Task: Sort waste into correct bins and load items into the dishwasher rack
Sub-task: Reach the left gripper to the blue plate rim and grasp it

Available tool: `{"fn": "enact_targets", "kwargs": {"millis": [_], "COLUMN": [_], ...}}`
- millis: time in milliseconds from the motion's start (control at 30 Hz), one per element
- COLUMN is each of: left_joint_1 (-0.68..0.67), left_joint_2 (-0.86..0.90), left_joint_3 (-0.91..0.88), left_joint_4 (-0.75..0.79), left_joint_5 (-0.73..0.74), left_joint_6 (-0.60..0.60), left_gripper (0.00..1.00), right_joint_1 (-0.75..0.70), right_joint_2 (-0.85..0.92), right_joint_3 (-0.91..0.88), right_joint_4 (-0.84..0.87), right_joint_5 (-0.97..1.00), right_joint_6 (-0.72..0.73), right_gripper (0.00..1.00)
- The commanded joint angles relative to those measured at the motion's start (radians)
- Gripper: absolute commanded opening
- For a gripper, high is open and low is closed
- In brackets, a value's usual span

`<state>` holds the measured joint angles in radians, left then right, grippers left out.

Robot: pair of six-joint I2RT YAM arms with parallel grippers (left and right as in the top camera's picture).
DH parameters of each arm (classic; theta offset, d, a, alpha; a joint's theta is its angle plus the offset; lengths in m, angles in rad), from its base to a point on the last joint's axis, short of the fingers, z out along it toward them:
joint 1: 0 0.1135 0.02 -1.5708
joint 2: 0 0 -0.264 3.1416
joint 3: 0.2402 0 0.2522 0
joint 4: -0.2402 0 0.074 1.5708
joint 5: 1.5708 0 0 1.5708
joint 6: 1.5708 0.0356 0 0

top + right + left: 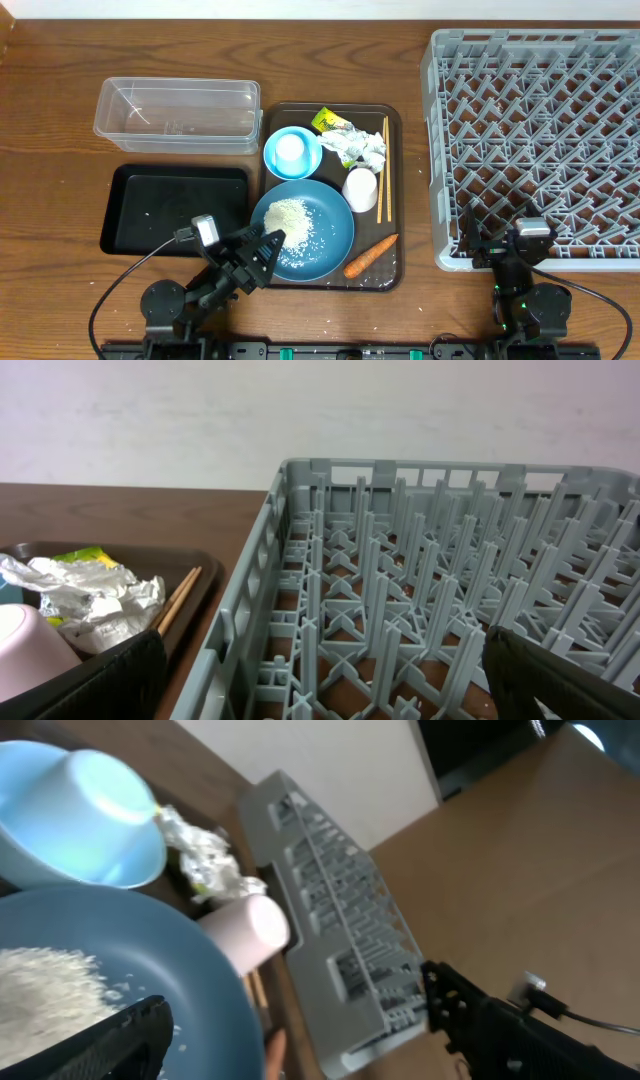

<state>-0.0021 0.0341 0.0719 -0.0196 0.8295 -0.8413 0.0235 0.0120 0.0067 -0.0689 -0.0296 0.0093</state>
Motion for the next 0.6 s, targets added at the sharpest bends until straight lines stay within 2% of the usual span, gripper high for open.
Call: {"fn": "enact_targets", "kwargs": {"millis": [0,133,267,433,567], "left_joint_1": [-0.003,-0.003,-0.004,-0.022,-0.101], "left_joint_2": [0.063,0.229,0.43,0.657,0.798], "left_joint_3": [0.104,0.238,0.459,0.774,0.964], "left_joint_4": [-0.005,-0.118,-0.398,-0.82,-1.053], "left_joint_5": [0.058,0.113,0.086,-0.125,-0.289], "left_joint_6": [0.022,0.157,0.398,0.603,0.632], "left_gripper": [0.98,0.98,0.98,0.98,0.98], "right_joint_1": [-0.005,-0.005,-0.005,-0.005,-0.005], "right_joint_2": [0.0,0.0,0.0,0.0,0.0], "right_joint_3": [-0.001,-0.001,-0.001,-0.001,-0.001], "right_joint_4": [-0.004,-0.004,-0.004,-0.004,-0.004], "right_joint_5": [0.003,0.003,0.003,0.003,0.003], "right_joint_6": [-0.014,-0.014,-0.014,-0.014,-0.014], "right_gripper": [0.99,0.99,0.99,0.99,0.99]}}
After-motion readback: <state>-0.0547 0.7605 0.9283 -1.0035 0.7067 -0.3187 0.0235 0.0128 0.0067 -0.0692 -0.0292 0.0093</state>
